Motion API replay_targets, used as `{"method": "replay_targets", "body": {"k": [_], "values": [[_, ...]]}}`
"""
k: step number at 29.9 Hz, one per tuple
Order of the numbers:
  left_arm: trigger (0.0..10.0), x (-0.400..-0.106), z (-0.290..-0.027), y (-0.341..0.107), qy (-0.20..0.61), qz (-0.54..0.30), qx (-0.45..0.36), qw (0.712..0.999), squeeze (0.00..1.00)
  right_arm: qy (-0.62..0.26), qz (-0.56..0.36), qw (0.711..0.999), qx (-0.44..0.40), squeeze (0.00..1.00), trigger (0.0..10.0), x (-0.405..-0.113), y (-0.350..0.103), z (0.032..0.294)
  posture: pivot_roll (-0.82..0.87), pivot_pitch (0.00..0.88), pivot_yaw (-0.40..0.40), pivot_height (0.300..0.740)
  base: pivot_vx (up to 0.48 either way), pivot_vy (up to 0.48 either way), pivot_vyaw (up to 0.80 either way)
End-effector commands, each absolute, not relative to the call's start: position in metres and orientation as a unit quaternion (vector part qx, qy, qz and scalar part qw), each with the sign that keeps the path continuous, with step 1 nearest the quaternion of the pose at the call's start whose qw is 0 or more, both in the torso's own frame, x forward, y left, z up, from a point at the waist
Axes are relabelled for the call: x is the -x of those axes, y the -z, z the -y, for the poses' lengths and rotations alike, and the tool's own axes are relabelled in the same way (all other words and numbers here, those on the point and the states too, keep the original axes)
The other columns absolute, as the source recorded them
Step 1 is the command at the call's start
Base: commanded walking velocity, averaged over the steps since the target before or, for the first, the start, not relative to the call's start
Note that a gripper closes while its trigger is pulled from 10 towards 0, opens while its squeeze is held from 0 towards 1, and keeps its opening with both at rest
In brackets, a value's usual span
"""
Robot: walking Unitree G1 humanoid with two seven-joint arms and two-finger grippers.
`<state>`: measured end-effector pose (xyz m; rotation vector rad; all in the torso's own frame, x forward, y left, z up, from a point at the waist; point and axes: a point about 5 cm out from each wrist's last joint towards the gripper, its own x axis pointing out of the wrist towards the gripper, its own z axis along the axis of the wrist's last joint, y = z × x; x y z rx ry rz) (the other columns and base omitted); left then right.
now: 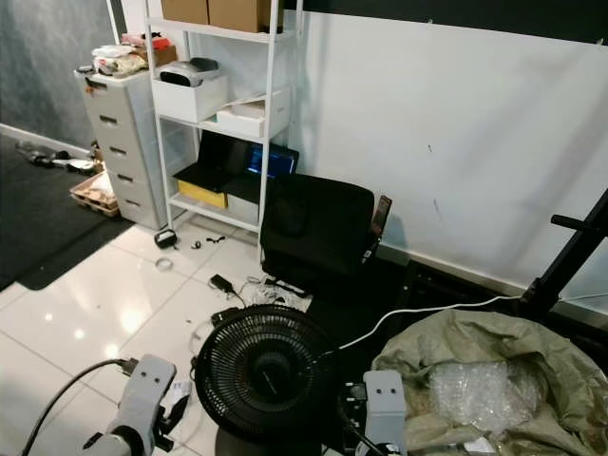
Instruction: Setting the table
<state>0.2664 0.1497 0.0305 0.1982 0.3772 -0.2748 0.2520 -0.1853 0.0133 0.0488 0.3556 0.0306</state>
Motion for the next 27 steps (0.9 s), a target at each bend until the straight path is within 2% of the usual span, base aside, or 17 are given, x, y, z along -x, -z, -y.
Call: {"method": "replay_targets", "body": {"k": [1,27], "values": [[10.0,-0.2640,-0.1500,-0.0262,0.138,-0.194,-0.100,0.966,0.00,-0.010,-0.183,0.983,-0.027,0.00,10.0,-0.2492,-0.0092,0.1867,0.03,0.022,0.045,0.740,0.000,0.000,0.00],[10.0,-0.2630,-0.1495,-0.0251,0.139,-0.196,-0.101,0.965,0.00,-0.010,-0.184,0.983,-0.027,0.00,10.0,-0.2485,-0.0089,0.1865,0.03,0.028,0.046,0.740,0.000,0.000,0.00]]}}
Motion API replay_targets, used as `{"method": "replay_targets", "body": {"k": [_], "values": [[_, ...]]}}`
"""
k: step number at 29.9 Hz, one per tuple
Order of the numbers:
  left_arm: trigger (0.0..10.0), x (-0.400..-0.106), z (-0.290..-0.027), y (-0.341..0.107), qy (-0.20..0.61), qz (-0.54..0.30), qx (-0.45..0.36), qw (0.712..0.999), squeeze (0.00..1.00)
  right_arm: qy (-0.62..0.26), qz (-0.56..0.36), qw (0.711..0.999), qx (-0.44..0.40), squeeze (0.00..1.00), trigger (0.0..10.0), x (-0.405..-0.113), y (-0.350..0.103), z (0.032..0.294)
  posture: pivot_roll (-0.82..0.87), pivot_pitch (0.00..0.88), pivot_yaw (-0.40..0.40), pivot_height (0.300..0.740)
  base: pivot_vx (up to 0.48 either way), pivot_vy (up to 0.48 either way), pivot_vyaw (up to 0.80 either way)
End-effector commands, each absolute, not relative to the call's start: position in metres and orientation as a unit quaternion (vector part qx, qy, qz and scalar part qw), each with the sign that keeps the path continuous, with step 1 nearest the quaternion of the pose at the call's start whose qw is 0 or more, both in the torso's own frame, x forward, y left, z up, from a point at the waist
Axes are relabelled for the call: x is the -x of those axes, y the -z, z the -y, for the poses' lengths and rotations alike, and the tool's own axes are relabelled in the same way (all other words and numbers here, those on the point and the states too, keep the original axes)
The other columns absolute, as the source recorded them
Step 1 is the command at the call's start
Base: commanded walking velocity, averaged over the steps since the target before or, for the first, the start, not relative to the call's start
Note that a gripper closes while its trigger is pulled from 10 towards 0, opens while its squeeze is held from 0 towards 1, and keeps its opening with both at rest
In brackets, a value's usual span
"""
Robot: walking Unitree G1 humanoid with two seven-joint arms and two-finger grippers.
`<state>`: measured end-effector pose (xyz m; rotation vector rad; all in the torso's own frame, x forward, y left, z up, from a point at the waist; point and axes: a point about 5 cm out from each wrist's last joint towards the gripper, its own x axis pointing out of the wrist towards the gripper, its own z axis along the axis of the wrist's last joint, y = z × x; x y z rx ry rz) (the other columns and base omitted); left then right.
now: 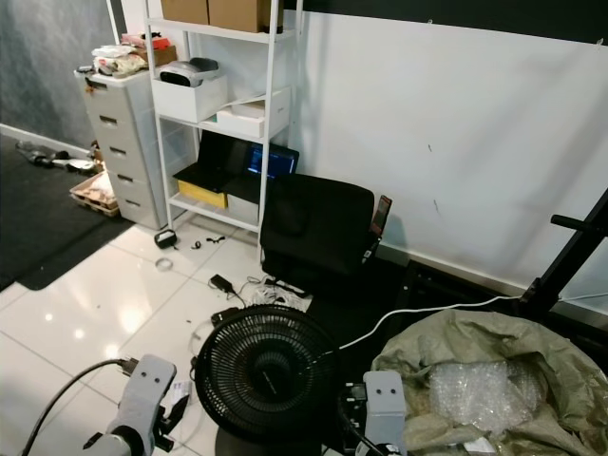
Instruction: Setting the table
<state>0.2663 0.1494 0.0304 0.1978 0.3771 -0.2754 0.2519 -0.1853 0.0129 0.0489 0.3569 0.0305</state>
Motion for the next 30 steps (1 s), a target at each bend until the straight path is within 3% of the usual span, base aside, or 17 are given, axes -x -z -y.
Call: {"method": "replay_targets", "body": {"k": [1,30], "values": [[10.0,-0.2630,-0.1495,-0.0251,0.139,-0.196,-0.101,0.965,0.00,-0.010,-0.184,0.983,-0.027,0.00,10.0,-0.2485,-0.0089,0.1865,0.03,0.028,0.046,0.740,0.000,0.000,0.00],[10.0,-0.2634,-0.1494,-0.0259,0.139,-0.195,-0.101,0.966,0.00,-0.009,-0.184,0.982,-0.029,0.00,10.0,-0.2484,-0.0087,0.1861,0.03,0.029,0.047,0.740,0.000,0.000,0.00]]}}
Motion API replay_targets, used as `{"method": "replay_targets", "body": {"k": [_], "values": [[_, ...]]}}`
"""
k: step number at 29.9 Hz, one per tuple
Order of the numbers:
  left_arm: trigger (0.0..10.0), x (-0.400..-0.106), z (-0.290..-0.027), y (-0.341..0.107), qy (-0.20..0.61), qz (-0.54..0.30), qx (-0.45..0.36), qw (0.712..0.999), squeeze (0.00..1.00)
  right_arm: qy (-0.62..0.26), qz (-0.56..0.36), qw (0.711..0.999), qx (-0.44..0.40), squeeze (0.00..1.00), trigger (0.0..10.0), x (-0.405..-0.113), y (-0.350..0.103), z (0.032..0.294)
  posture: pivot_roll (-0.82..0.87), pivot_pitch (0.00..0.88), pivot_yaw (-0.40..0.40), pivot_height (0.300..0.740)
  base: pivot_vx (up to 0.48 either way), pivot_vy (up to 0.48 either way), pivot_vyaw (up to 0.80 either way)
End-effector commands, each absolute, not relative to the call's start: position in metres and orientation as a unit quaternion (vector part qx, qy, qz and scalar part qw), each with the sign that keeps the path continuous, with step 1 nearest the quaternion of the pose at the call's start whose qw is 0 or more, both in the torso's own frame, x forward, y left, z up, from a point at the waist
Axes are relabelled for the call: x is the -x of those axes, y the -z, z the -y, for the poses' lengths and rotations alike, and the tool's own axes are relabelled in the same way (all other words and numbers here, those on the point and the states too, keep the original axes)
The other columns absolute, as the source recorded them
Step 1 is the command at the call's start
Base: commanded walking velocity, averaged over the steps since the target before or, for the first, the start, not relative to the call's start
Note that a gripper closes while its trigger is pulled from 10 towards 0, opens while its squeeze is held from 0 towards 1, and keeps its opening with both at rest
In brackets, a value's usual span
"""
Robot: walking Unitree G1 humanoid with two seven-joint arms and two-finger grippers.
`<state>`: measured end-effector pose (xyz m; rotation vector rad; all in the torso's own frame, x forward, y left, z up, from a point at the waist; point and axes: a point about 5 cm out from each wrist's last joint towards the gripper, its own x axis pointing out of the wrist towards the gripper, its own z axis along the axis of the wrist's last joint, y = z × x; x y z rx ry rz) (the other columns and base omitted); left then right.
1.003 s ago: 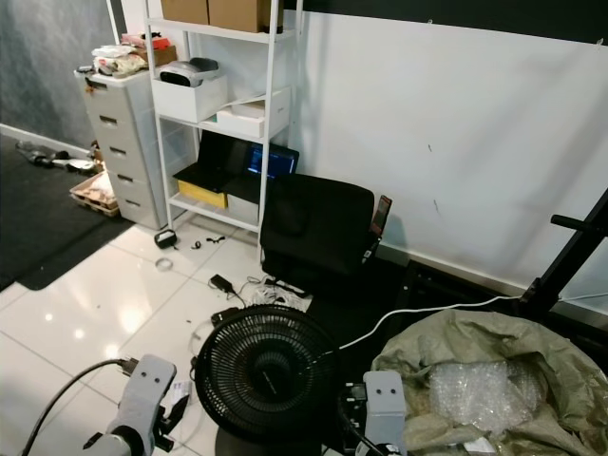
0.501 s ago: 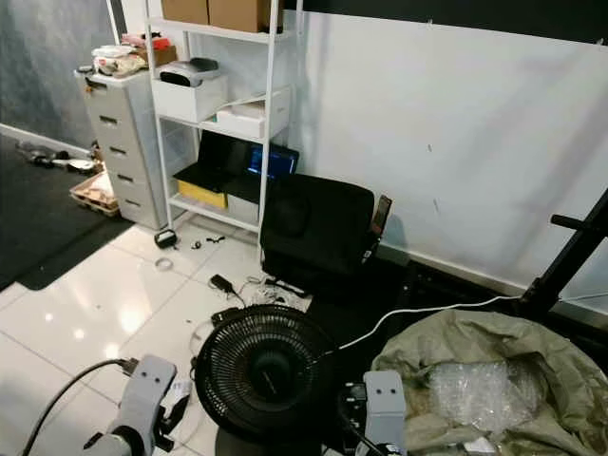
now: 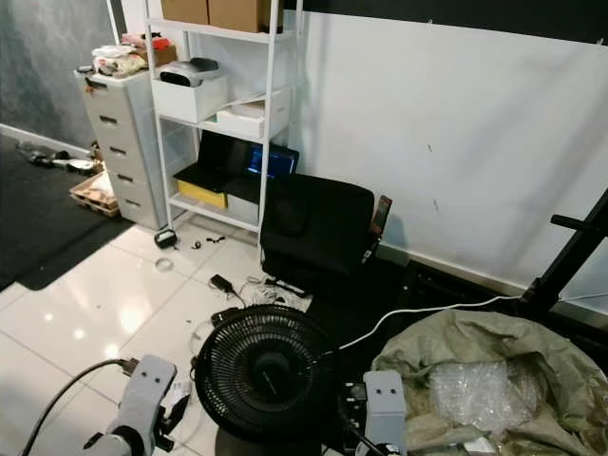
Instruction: Setting the table
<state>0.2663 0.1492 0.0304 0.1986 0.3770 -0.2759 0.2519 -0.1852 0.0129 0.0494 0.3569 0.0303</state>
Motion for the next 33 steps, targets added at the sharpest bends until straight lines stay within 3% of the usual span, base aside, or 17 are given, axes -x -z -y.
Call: {"method": "replay_targets", "body": {"k": [1,33], "values": [[10.0,-0.2634,-0.1493,-0.0260,0.139,-0.195,-0.101,0.966,0.00,-0.009,-0.184,0.982,-0.029,0.00,10.0,-0.2484,-0.0086,0.1861,0.03,0.029,0.047,0.740,0.000,0.000,0.00],[10.0,-0.2633,-0.1491,-0.0251,0.138,-0.197,-0.100,0.966,0.00,-0.012,-0.183,0.983,-0.028,0.00,10.0,-0.2484,-0.0089,0.1862,0.03,0.027,0.044,0.740,0.000,0.000,0.00]]}}
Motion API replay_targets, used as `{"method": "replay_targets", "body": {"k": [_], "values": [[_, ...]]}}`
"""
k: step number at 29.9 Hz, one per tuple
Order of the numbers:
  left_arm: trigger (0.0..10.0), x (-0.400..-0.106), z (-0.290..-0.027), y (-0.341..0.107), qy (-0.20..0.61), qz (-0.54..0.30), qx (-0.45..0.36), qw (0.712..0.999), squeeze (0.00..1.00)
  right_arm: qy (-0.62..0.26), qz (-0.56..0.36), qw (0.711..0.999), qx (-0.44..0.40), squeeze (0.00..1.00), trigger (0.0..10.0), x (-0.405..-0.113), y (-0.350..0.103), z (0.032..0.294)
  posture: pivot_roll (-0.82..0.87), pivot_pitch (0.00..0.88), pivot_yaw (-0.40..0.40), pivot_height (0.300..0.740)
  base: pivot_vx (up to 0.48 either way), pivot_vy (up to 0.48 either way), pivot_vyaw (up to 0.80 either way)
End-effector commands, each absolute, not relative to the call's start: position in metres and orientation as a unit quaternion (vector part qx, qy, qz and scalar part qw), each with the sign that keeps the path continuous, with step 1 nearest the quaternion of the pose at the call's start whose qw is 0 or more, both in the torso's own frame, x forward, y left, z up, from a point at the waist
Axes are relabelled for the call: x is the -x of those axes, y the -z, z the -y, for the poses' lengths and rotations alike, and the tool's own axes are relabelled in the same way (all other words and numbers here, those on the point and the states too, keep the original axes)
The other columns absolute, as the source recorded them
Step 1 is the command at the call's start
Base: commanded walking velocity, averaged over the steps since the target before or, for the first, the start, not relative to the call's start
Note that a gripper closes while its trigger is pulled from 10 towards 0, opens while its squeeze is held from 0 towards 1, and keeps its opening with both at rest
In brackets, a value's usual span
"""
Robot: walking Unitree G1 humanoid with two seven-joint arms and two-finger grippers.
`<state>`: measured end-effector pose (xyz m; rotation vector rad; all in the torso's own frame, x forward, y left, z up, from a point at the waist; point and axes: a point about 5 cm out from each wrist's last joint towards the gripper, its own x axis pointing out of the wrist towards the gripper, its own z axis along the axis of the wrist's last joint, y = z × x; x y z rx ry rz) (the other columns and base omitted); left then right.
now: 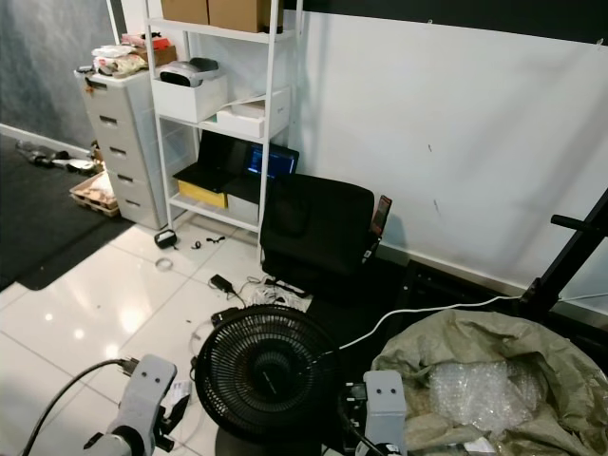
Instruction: Setting the table
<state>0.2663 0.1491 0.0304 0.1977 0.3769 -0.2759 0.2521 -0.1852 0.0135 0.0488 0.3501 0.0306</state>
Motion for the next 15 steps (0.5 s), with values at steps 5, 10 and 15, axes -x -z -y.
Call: {"method": "replay_targets", "body": {"k": [5,10,15], "values": [[10.0,-0.2633,-0.1491,-0.0251,0.139,-0.196,-0.100,0.966,0.00,-0.013,-0.183,0.983,-0.027,0.00,10.0,-0.2486,-0.0089,0.1857,0.03,0.026,0.044,0.740,0.000,0.000,0.00],[10.0,-0.2635,-0.1490,-0.0254,0.139,-0.195,-0.099,0.966,0.00,-0.014,-0.183,0.983,-0.027,0.00,10.0,-0.2486,-0.0087,0.1853,0.03,0.024,0.045,0.740,0.000,0.000,0.00],[10.0,-0.2636,-0.1490,-0.0257,0.139,-0.194,-0.100,0.966,0.00,-0.014,-0.183,0.983,-0.027,0.00,10.0,-0.2486,-0.0087,0.1853,0.03,0.024,0.045,0.740,0.000,0.000,0.00]]}}
